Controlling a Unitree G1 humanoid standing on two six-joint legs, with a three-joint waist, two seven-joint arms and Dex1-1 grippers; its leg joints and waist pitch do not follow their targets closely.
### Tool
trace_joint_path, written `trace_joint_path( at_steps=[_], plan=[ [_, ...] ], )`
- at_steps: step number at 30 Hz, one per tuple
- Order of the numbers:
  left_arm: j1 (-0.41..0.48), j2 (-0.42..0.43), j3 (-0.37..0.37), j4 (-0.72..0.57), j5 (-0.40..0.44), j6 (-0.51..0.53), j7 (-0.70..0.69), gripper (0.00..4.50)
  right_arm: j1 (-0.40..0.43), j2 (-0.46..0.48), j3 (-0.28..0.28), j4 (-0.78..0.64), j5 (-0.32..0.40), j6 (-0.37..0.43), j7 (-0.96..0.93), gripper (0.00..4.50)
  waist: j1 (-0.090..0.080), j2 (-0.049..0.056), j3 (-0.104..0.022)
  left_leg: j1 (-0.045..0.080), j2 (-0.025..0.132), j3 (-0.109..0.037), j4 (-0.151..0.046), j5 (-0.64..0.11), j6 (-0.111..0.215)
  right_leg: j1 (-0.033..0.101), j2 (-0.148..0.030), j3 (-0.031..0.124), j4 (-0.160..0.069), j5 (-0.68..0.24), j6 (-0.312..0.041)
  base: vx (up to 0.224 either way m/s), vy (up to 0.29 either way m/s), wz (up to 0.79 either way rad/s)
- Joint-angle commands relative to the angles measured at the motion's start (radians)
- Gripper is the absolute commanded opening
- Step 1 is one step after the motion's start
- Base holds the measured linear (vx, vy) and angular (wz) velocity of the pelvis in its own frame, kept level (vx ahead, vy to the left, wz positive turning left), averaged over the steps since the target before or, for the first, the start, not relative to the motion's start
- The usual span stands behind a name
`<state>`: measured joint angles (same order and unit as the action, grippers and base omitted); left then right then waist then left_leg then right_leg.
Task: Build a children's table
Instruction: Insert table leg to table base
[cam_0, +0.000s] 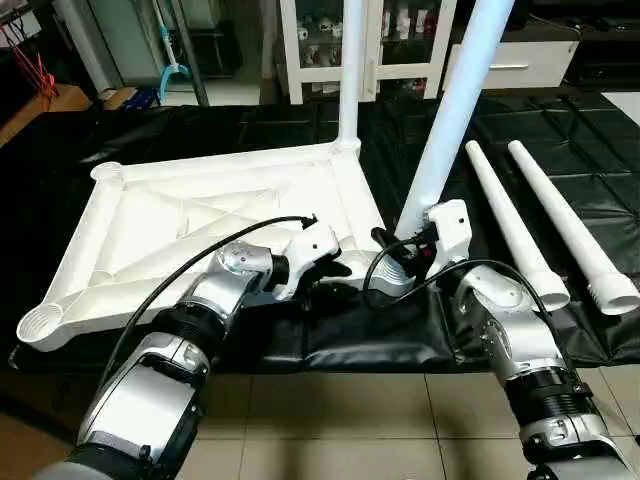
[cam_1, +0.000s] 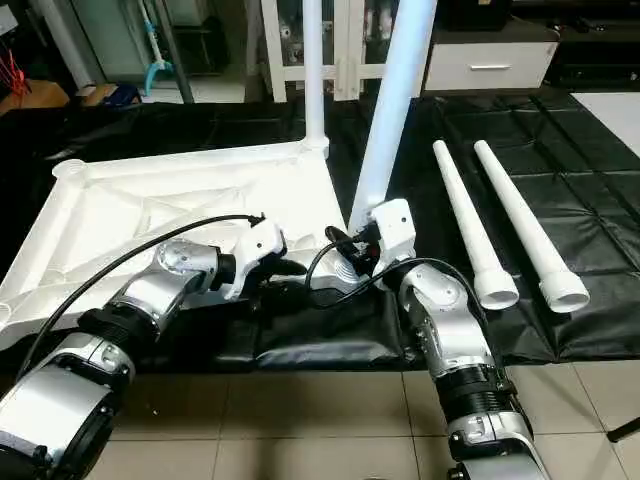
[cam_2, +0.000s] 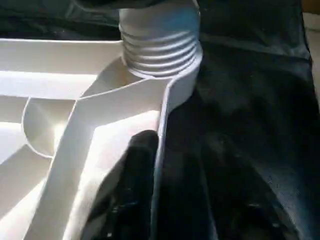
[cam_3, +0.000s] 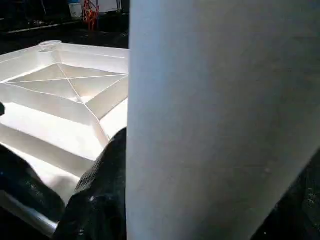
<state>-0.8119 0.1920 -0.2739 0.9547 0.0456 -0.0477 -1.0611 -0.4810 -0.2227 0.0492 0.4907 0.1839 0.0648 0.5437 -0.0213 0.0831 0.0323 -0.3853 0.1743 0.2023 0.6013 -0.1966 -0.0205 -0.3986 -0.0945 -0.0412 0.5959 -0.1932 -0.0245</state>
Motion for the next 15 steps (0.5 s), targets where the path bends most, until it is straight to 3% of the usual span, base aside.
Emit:
trace_joint_path(
  at_steps=[1,6,7,8,15],
  plan=[
    [0.008,0.012,-0.01,0.01,0.015,0.005,-0.011,1.41,0.022,-0.018,0.089,0.022,-0.105,0.005,0.021,1.87,0.006,-0.023,-0.066,0.016,0.047,-0.025,-0.058,-0.086,0.155,0.056,-0.05,0.022,-0.05,0.028,-0.27,0.0,0.0,0.0],
    [0.024,0.019,-0.005,0.01,0.021,0.0,0.013,1.11,0.009,-0.016,0.099,0.033,-0.109,0.001,0.03,1.87,0.008,-0.028,-0.066,0.015,0.047,-0.024,-0.056,-0.067,0.169,0.054,-0.051,0.023,-0.049,0.01,-0.264,0.0,0.0,0.0],
    [0.031,0.022,-0.004,0.011,0.024,0.005,0.018,0.96,0.007,-0.015,0.103,0.036,-0.11,0.001,0.035,1.87,0.007,-0.039,-0.065,0.013,0.046,-0.023,-0.056,-0.068,0.173,0.055,-0.051,0.023,-0.05,0.004,-0.263,0.0,0.0,0.0],
    [0.031,0.022,-0.004,0.011,0.024,0.005,0.019,0.86,0.007,-0.014,0.103,0.036,-0.11,0.001,0.035,1.87,0.008,-0.035,-0.065,0.013,0.046,-0.024,-0.056,-0.067,0.173,0.055,-0.052,0.023,-0.049,-0.002,-0.263,0.0,0.0,0.0],
    [0.068,0.035,-0.024,0.011,0.053,0.011,0.035,0.41,-0.001,-0.01,0.114,0.034,-0.11,0.006,0.047,1.87,0.006,-0.036,-0.064,0.013,0.048,-0.025,-0.057,-0.068,0.171,0.053,-0.051,0.023,-0.051,-0.025,-0.253,0.0,0.0,0.0]
  ],
)
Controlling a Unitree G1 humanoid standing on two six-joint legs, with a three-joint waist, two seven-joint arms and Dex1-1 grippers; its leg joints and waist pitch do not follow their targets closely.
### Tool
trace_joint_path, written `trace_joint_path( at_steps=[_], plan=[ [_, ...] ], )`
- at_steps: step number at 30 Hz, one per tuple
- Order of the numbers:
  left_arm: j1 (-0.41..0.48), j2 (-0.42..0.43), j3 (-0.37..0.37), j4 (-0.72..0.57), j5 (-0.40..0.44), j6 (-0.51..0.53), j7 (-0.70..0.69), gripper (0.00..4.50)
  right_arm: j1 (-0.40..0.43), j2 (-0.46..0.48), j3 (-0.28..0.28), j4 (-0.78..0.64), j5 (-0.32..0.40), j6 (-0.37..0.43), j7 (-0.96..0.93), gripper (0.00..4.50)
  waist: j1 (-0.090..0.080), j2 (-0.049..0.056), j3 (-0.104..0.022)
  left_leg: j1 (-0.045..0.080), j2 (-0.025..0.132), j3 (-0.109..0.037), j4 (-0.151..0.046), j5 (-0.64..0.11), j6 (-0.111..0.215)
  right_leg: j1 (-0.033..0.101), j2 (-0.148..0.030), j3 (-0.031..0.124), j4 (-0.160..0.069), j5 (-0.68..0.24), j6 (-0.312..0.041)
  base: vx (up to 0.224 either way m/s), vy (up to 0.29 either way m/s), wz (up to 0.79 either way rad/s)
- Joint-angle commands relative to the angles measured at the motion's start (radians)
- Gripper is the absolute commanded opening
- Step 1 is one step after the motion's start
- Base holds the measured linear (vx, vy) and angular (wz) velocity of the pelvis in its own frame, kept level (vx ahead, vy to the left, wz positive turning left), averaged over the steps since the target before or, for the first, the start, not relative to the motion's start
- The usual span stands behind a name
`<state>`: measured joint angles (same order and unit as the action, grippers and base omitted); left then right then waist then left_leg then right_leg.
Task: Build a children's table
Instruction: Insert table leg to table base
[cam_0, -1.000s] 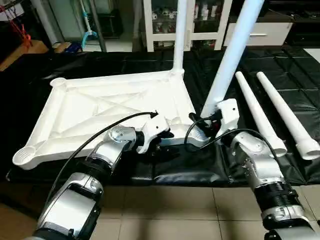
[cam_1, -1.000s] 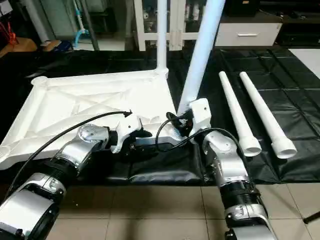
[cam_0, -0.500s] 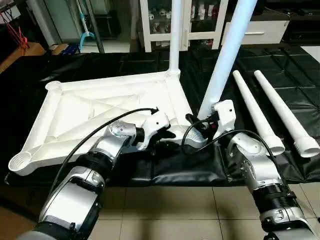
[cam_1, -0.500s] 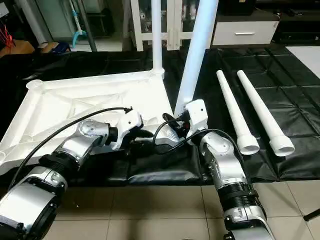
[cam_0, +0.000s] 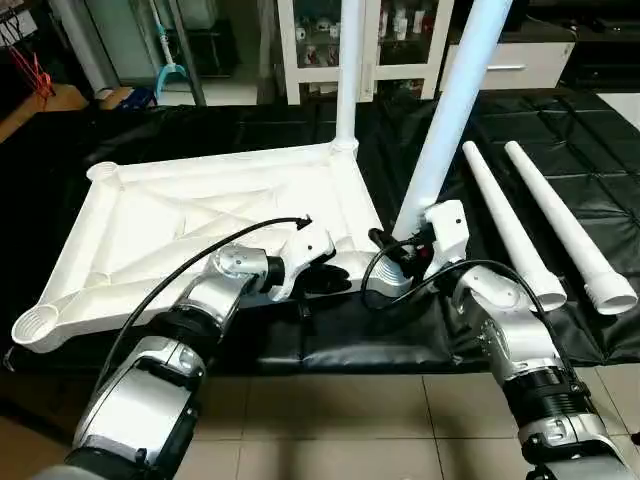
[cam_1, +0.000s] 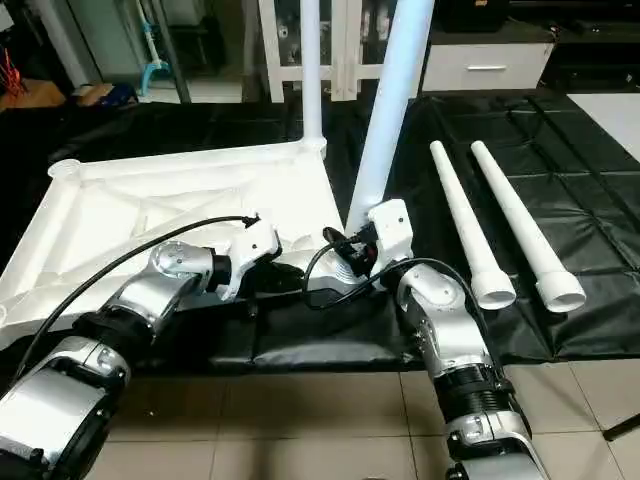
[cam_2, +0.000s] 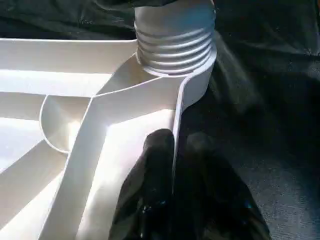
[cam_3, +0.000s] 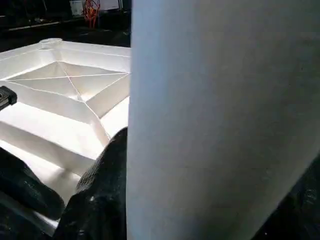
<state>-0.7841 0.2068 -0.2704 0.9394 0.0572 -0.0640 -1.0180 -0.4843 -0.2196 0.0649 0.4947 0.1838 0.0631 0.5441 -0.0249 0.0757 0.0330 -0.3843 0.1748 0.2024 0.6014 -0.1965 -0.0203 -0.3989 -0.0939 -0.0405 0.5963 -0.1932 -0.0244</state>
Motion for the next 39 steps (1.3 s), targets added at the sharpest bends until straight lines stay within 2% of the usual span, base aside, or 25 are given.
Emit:
trace_joint_path(
  at_steps=[1,3,5,7,8,9,10,11,12,13,19,20,22,23,24,25,28,31,33,34,35,39],
  plan=[
    [0.046,0.02,-0.034,0.025,0.048,0.031,-0.004,0.29,0.002,-0.014,0.099,0.032,-0.11,0.006,0.048,1.87,0.009,-0.03,-0.064,0.011,0.047,-0.024,-0.057,-0.068,0.171,0.054,-0.052,0.023,-0.052,-0.024,-0.253,0.0,0.0,0.0],
    [0.052,0.019,-0.036,0.024,0.053,0.037,0.01,0.26,0.002,-0.015,0.1,0.033,-0.11,0.004,0.049,1.87,0.008,-0.032,-0.063,0.013,0.047,-0.024,-0.058,-0.076,0.169,0.052,-0.052,0.023,-0.053,-0.035,-0.251,0.0,0.0,0.0],
    [0.049,0.012,-0.018,0.027,0.043,0.055,0.045,0.66,0.003,-0.016,0.102,0.031,-0.11,0.004,0.048,1.87,0.008,-0.03,-0.062,0.015,0.048,-0.023,-0.059,-0.088,0.162,0.05,-0.051,0.023,-0.056,-0.052,-0.25,0.0,0.0,0.0],
    [0.044,0.008,-0.009,0.031,0.036,0.065,0.054,0.67,0.004,-0.017,0.102,0.031,-0.109,0.004,0.048,1.87,0.007,-0.028,-0.061,0.017,0.047,-0.023,-0.06,-0.105,0.151,0.049,-0.049,0.024,-0.058,-0.069,-0.248,0.0,0.0,0.0],
    [0.039,0.01,-0.017,0.029,0.045,0.063,0.049,0.78,0.006,-0.019,0.104,0.031,-0.109,0.003,0.048,1.87,0.01,-0.019,-0.062,0.014,0.047,-0.027,-0.062,-0.105,0.145,0.053,-0.053,0.023,-0.058,-0.074,-0.244,0.0,0.0,0.0],
    [0.039,0.01,-0.018,0.029,0.046,0.063,0.049,0.95,0.006,-0.019,0.104,0.031,-0.109,0.003,0.048,1.87,0.006,-0.025,-0.06,0.015,0.047,-0.025,-0.062,-0.117,0.14,0.049,-0.05,0.023,-0.061,-0.079,-0.244,0.0,0.0,0.0],
    [0.038,0.009,-0.018,0.028,0.048,0.063,0.052,1.07,0.007,-0.02,0.105,0.031,-0.109,0.002,0.048,1.87,0.007,-0.024,-0.062,0.016,0.046,-0.025,-0.062,-0.117,0.138,0.051,-0.05,0.024,-0.059,-0.075,-0.244,0.0,0.0,0.0],
    [0.039,0.008,-0.019,0.026,0.048,0.068,0.049,1.07,0.01,-0.02,0.105,0.028,-0.108,0.002,0.047,1.87,0.007,-0.024,-0.062,0.015,0.046,-0.025,-0.062,-0.116,0.138,0.051,-0.05,0.024,-0.059,-0.07,-0.244,0.0,0.0,0.0],
    [0.038,0.008,-0.021,0.026,0.05,0.072,0.045,1.12,0.013,-0.021,0.105,0.024,-0.107,0.003,0.045,1.87,0.008,-0.015,-0.062,0.016,0.046,-0.026,-0.062,-0.116,0.136,0.051,-0.051,0.024,-0.059,-0.068,-0.245,0.0,0.0,0.0],
    [0.038,0.008,-0.021,0.026,0.05,0.072,0.045,1.12,0.013,-0.021,0.105,0.024,-0.107,0.003,0.045,1.87,0.006,-0.02,-0.063,0.015,0.046,-0.025,-0.062,-0.113,0.137,0.051,-0.05,0.024,-0.059,-0.056,-0.246,0.0,0.0,0.0],
    [0.031,0.005,-0.024,0.031,0.055,0.088,0.045,1.13,0.027,-0.025,0.106,0.007,-0.106,0.007,0.04,1.87,0.006,-0.016,-0.065,0.015,0.045,-0.026,-0.061,-0.112,0.14,0.052,-0.05,0.023,-0.058,-0.037,-0.25,0.0,0.0,0.0],
    [0.031,0.005,-0.024,0.031,0.055,0.088,0.046,0.95,0.027,-0.025,0.106,0.007,-0.106,0.006,0.039,1.87,0.006,-0.013,-0.064,0.015,0.045,-0.026,-0.061,-0.113,0.14,0.052,-0.05,0.023,-0.058,-0.037,-0.25,0.0,0.0,0.0],
    [0.031,0.007,-0.023,0.029,0.055,0.089,0.038,0.76,0.029,-0.028,0.107,0.004,-0.106,0.004,0.039,1.87,0.006,-0.013,-0.064,0.016,0.046,-0.026,-0.062,-0.116,0.139,0.052,-0.049,0.022,-0.059,-0.039,-0.249,0.0,0.0,0.0],
    [0.031,0.007,-0.024,0.029,0.056,0.089,0.036,0.72,0.029,-0.028,0.107,0.004,-0.106,0.004,0.039,1.87,0.007,-0.003,-0.065,0.017,0.045,-0.027,-0.061,-0.116,0.138,0.052,-0.05,0.022,-0.057,-0.037,-0.249,0.0,0.0,0.0],
    [0.032,0.009,-0.025,0.029,0.056,0.089,0.031,0.72,0.029,-0.028,0.107,0.004,-0.107,0.003,0.038,1.87,0.004,-0.009,-0.065,0.016,0.045,-0.026,-0.061,-0.116,0.138,0.052,-0.048,0.021,-0.058,-0.025,-0.25,0.0,0.0,0.0],
    [0.034,0.011,-0.025,0.027,0.056,0.095,0.027,0.47,0.027,-0.028,0.107,0.005,-0.106,0.001,0.038,1.87,0.005,-0.01,-0.065,0.015,0.044,-0.026,-0.061,-0.116,0.138,0.053,-0.049,0.021,-0.058,-0.024,-0.25,0.0,0.0,0.0],
    [0.036,0.012,-0.015,0.025,0.053,0.112,0.048,0.31,0.022,-0.028,0.104,0.006,-0.106,-0.002,0.035,1.87,0.004,-0.006,-0.067,0.015,0.045,-0.027,-0.061,-0.112,0.141,0.054,-0.049,0.021,-0.057,-0.017,-0.249,0.0,0.0,0.0],
    [0.035,0.009,-0.001,0.019,0.04,0.131,0.054,0.07,0.021,-0.027,0.101,0.006,-0.104,-0.006,0.032,1.87,0.006,-0.012,-0.067,0.015,0.046,-0.026,-0.06,-0.11,0.146,0.053,-0.051,0.021,-0.058,-0.024,-0.252,0.0,0.0,0.0],
    [0.035,0.008,0.002,0.016,0.037,0.134,0.055,0.01,0.022,-0.026,0.101,0.006,-0.104,-0.007,0.031,1.87,0.008,-0.01,-0.066,0.016,0.046,-0.026,-0.062,-0.121,0.142,0.051,-0.05,0.021,-0.06,-0.054,-0.245,0.0,0.0,0.0],
    [0.042,0.009,0.0,0.002,0.031,0.145,0.035,0.01,0.025,-0.024,0.107,0.005,-0.109,-0.018,0.029,1.87,0.008,-0.016,-0.066,0.015,0.046,-0.026,-0.062,-0.119,0.142,0.052,-0.05,0.021,-0.06,-0.052,-0.244,0.0,0.0,0.0],
    [0.042,0.009,0.0,0.002,0.031,0.145,0.035,0.01,0.025,-0.024,0.107,0.005,-0.109,-0.018,0.029,1.87,0.009,-0.013,-0.067,0.015,0.047,-0.026,-0.062,-0.115,0.142,0.052,-0.051,0.022,-0.058,-0.048,-0.246,0.0,0.0,0.0],
    [0.072,0.011,-0.007,-0.037,0.019,0.171,-0.007,0.0,0.055,-0.052,0.173,0.002,-0.234,-0.192,-0.031,1.87,0.008,-0.01,-0.067,0.014,0.047,-0.025,-0.061,-0.102,0.143,0.049,-0.051,0.021,-0.059,-0.038,-0.24,0.0,0.0,0.0]
  ],
)
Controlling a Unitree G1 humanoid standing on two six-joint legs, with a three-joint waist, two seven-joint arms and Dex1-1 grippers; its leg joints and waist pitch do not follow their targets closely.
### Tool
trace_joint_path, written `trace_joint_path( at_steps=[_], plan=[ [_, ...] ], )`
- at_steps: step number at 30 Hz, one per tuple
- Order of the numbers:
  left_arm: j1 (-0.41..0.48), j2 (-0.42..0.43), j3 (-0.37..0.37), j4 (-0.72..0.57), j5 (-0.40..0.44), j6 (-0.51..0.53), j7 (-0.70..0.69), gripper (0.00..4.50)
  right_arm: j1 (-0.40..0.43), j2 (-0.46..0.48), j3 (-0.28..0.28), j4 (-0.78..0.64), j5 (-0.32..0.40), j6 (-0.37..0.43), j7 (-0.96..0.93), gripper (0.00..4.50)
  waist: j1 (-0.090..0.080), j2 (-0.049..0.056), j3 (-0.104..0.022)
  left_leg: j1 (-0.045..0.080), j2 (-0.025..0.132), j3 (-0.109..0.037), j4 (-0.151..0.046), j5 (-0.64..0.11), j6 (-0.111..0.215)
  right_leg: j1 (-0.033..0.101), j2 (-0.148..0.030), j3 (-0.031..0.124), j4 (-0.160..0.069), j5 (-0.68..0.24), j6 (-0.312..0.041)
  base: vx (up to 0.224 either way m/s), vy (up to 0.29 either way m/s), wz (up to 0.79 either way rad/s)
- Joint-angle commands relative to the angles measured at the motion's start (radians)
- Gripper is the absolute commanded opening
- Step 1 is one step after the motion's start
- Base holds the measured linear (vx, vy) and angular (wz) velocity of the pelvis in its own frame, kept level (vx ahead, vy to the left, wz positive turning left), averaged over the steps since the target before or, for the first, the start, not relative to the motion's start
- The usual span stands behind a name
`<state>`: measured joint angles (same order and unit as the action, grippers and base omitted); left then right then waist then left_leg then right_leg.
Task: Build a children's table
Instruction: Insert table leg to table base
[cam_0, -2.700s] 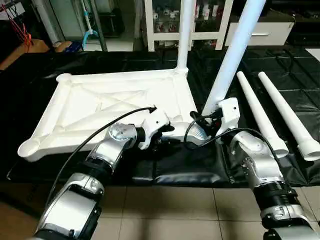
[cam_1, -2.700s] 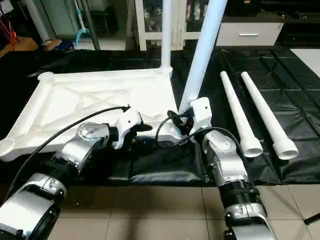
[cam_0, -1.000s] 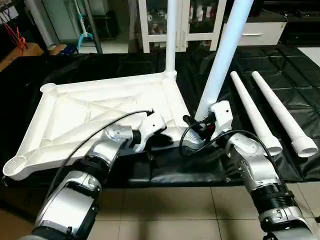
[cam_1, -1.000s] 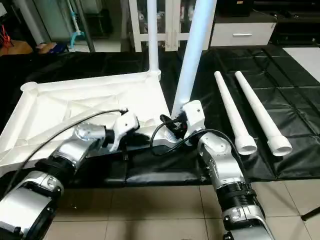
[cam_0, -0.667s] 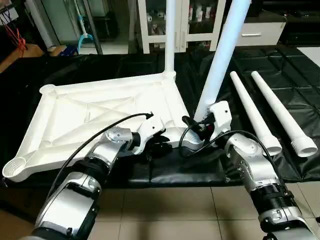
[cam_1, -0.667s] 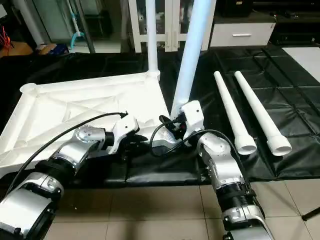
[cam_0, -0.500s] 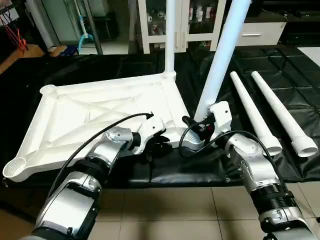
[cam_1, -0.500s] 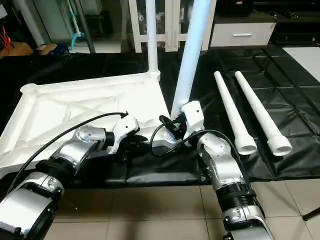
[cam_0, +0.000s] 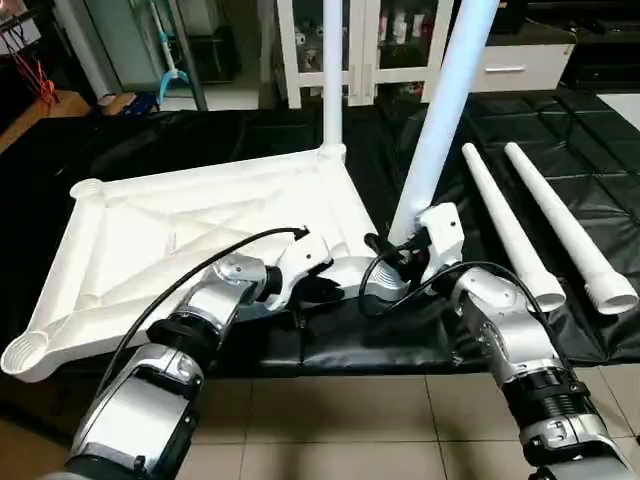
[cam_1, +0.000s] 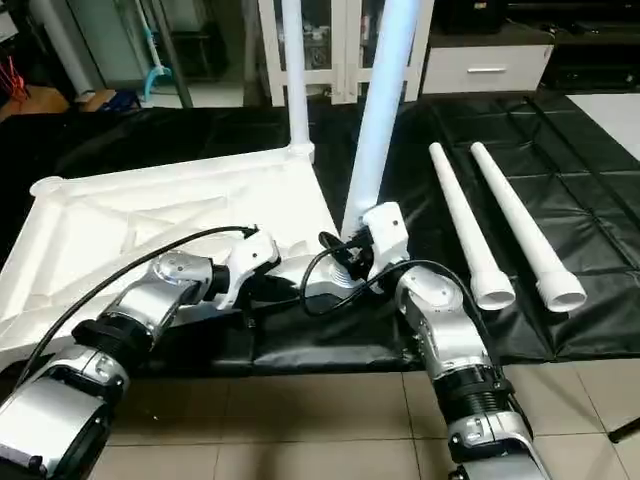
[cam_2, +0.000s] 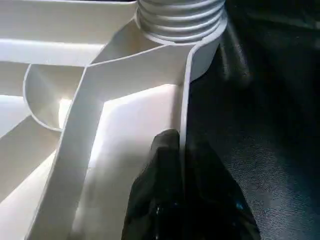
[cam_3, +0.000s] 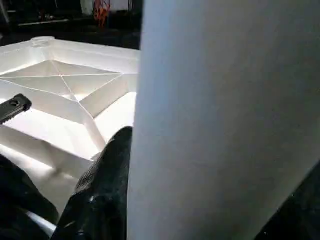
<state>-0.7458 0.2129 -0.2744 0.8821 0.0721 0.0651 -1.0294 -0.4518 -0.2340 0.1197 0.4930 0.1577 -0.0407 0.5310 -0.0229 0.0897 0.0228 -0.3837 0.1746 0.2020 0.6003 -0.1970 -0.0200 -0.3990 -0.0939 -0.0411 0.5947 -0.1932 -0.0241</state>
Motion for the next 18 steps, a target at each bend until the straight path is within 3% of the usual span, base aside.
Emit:
trace_joint_path(
  at_steps=[1,3,5,6,9,13,14,18],
  plan=[
    [0.035,0.005,-0.003,0.02,0.003,0.043,0.003,0.0,0.025,-0.04,0.121,0.003,-0.216,-0.098,-0.023,1.88,0.004,-0.026,-0.057,0.012,0.044,-0.025,-0.058,-0.097,0.152,0.052,-0.05,0.022,-0.056,-0.026,-0.24,0.0,0.0,0.0],
    [0.04,0.005,0.0,0.015,0.002,0.044,0.004,0.0,0.032,-0.066,0.146,0.0,-0.283,-0.167,-0.072,1.9,0.002,-0.024,-0.054,0.011,0.042,-0.024,-0.06,-0.119,0.152,0.051,-0.05,0.02,-0.063,-0.067,-0.231,0.0,0.0,0.0],
    [0.041,0.006,-0.001,0.013,0.003,0.041,0.001,0.0,0.039,-0.072,0.144,0.0,-0.299,-0.166,-0.1,1.93,0.002,-0.021,-0.053,0.011,0.042,-0.024,-0.06,-0.126,0.149,0.05,-0.05,0.02,-0.064,-0.086,-0.228,0.0,0.0,0.0],
    [0.039,0.007,0.0,0.015,-0.001,0.044,-0.006,0.0,0.039,-0.081,0.144,0.009,-0.311,-0.166,-0.114,1.94,-0.002,-0.02,-0.05,0.011,0.041,-0.025,-0.062,-0.155,0.141,0.049,-0.049,0.02,-0.07,-0.149,-0.214,0.0,0.0,0.0],
    [0.038,0.007,0.002,0.012,-0.005,0.048,-0.016,0.0,0.036,-0.099,0.163,0.018,-0.344,-0.19,-0.124,1.95,-0.001,-0.018,-0.049,0.013,0.039,-0.023,-0.061,-0.175,0.136,0.045,-0.048,0.021,-0.076,-0.212,-0.197,0.0,0.0,0.0],
    [0.043,0.008,-0.003,-0.005,-0.006,0.062,-0.029,0.0,0.028,-0.124,0.188,0.044,-0.384,-0.223,-0.145,1.99,0.001,-0.009,-0.049,0.009,0.04,-0.026,-0.062,-0.149,0.143,0.045,-0.049,0.02,-0.075,-0.214,-0.184,0.0,0.0,0.0],
    [0.045,0.007,-0.001,-0.01,-0.01,0.067,-0.032,0.0,0.025,-0.127,0.191,0.054,-0.387,-0.229,-0.158,2.04,-0.001,-0.014,-0.049,0.007,0.039,-0.026,-0.061,-0.148,0.149,0.046,-0.047,0.019,-0.075,-0.206,-0.183,0.0,0.0,0.0],
    [0.048,0.005,0.001,-0.017,-0.014,0.074,-0.035,0.0,0.016,-0.139,0.208,0.072,-0.407,-0.246,-0.186,2.1,-0.002,-0.009,-0.05,0.007,0.04,-0.026,-0.061,-0.143,0.156,0.044,-0.047,0.018,-0.074,-0.194,-0.187,0.0,0.0,0.0]
  ],
)
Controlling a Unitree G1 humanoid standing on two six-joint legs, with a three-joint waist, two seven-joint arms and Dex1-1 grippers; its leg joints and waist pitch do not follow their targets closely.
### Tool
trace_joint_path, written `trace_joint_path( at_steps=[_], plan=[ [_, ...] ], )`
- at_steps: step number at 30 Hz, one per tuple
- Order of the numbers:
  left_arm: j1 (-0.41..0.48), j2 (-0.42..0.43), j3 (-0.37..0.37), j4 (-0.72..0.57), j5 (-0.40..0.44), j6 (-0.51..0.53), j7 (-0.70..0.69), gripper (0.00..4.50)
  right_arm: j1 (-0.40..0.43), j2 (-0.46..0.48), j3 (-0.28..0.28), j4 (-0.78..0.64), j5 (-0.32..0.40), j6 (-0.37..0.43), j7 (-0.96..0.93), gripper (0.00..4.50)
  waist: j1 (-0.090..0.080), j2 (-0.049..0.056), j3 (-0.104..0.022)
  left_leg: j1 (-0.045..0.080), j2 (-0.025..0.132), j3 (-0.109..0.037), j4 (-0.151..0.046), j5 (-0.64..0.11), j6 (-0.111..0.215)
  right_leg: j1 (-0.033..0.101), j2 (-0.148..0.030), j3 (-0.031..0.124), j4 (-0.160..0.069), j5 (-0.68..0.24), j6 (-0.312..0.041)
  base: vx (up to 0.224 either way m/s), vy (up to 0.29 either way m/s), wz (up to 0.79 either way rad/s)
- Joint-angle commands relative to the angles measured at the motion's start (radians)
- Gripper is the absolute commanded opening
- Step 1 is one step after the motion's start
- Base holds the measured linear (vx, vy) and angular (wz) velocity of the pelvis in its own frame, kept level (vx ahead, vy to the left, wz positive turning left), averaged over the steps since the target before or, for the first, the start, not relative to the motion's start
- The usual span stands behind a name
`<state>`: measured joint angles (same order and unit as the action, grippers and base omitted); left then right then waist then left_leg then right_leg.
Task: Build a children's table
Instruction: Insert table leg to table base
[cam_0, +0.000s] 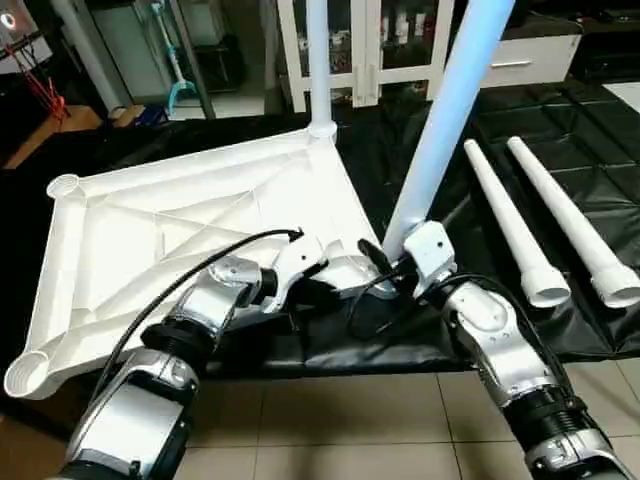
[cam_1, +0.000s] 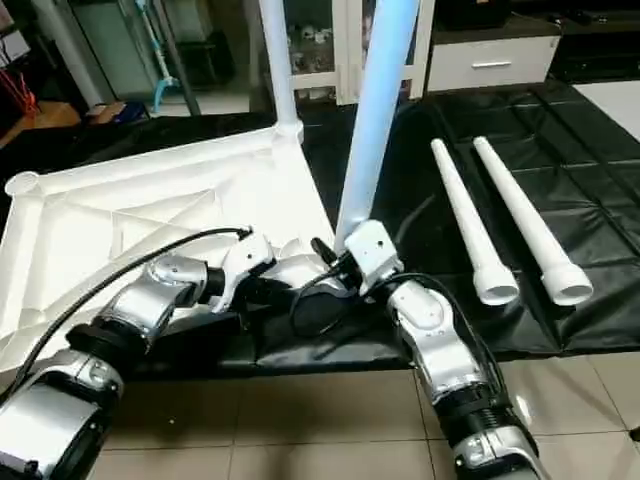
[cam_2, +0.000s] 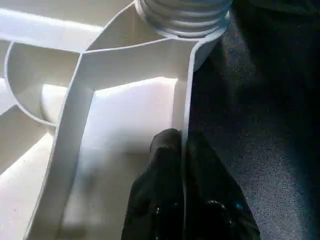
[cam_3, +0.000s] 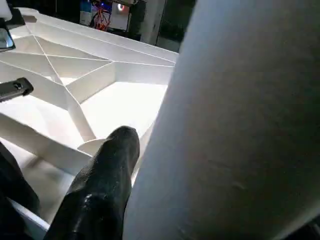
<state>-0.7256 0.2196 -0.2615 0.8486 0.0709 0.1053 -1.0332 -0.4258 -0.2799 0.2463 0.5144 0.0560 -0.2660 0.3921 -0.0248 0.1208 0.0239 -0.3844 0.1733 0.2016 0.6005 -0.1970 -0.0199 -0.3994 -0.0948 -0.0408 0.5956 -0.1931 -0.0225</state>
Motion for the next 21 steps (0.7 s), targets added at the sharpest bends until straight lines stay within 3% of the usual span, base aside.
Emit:
trace_joint_path(
  at_steps=[1,10,16,17,20,21],
  plan=[
    [0.03,-0.002,-0.011,0.013,-0.015,0.035,-0.033,0.0,-0.014,-0.099,0.092,0.057,-0.318,-0.026,-0.059,2.1,-0.001,-0.041,-0.051,0.006,0.04,-0.026,-0.061,-0.144,0.157,0.045,-0.046,0.018,-0.075,-0.194,-0.187,0.0,0.0,0.0],
    [0.033,-0.007,-0.005,0.004,-0.016,0.046,-0.037,0.0,-0.037,-0.166,0.164,0.1,-0.426,-0.097,-0.152,2.29,-0.004,-0.04,-0.051,0.004,0.036,-0.024,-0.057,-0.141,0.166,0.045,-0.046,0.017,-0.078,-0.219,-0.175,0.0,0.0,0.0],
    [0.032,-0.01,-0.003,0.0,-0.015,0.051,-0.047,0.0,-0.052,-0.179,0.175,0.111,-0.434,-0.104,-0.197,2.39,-0.005,-0.033,-0.051,0.005,0.036,-0.023,-0.056,-0.145,0.173,0.043,-0.043,0.016,-0.079,-0.234,-0.171,0.0,0.0,0.0],
    [0.032,-0.009,-0.005,0.001,-0.013,0.047,-0.046,0.0,-0.055,-0.176,0.172,0.122,-0.412,-0.102,-0.191,2.39,-0.005,-0.032,-0.05,0.004,0.035,-0.023,-0.055,-0.145,0.175,0.043,-0.044,0.016,-0.079,-0.232,-0.171,0.0,0.0,0.0],
    [0.031,-0.008,-0.007,0.001,-0.007,0.038,-0.042,0.0,-0.047,-0.125,0.107,0.133,-0.243,-0.037,-0.117,2.42,-0.006,-0.032,-0.05,0.003,0.034,-0.023,-0.055,-0.147,0.184,0.044,-0.043,0.016,-0.079,-0.229,-0.171,0.0,0.0,0.0],
    [0.03,-0.008,-0.007,0.0,-0.006,0.031,-0.038,0.0,-0.042,-0.09,0.056,0.123,-0.129,0.021,-0.072,2.42,-0.007,-0.03,-0.05,0.002,0.033,-0.024,-0.055,-0.153,0.193,0.046,-0.043,0.016,-0.078,-0.227,-0.175,0.0,0.0,0.0]
  ],
)
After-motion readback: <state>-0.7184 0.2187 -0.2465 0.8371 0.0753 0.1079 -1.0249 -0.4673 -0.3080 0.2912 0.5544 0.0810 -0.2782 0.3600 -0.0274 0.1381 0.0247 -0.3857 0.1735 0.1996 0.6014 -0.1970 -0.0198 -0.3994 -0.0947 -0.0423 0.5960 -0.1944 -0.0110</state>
